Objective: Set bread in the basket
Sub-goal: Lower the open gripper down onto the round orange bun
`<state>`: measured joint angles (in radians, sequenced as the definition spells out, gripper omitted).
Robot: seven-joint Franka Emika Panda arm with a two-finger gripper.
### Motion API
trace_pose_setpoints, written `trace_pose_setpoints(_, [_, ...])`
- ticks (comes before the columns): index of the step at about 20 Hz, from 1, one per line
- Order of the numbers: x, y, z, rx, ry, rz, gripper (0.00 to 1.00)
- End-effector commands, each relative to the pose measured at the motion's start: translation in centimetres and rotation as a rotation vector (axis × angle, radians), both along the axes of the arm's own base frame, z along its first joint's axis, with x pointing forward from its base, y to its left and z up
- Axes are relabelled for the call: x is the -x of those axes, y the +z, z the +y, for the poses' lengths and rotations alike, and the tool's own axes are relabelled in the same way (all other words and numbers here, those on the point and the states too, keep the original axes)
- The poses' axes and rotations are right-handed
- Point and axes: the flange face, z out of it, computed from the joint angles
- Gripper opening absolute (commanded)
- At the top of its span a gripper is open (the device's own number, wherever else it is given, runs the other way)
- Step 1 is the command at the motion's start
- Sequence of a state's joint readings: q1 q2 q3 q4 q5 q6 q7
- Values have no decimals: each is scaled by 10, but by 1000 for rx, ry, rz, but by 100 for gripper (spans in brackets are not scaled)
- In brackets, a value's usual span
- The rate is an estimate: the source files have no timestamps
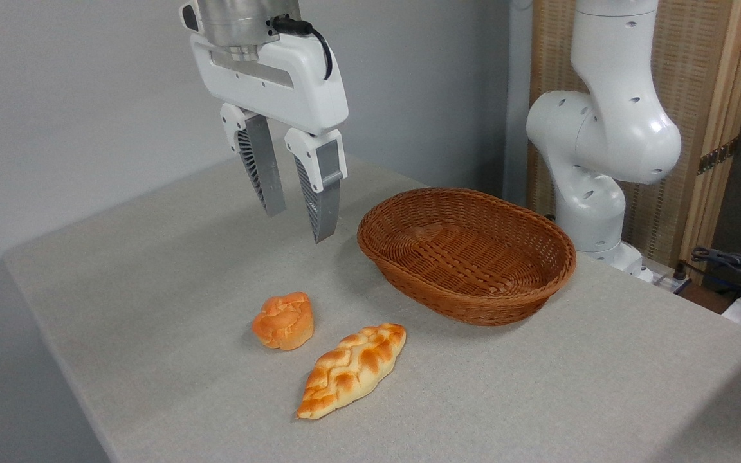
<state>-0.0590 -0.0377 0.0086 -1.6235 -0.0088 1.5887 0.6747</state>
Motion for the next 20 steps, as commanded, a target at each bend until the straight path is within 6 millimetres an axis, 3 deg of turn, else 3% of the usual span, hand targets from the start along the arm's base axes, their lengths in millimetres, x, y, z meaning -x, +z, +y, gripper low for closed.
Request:
trace_pose_setpoints(1, [-11,-9,8,15,1,11,100])
trace_pose_setpoints(8, [-15,-17,7,17,5,22,100])
trace_pose_setpoints(13, [-29,-32,-19,22,-31,-48,100])
trace_pose_setpoints(16, [-30,-49,-35,22,-57,-52,100])
trace_pose_setpoints(20, [-25,-98,-77,24,-138,-55,100])
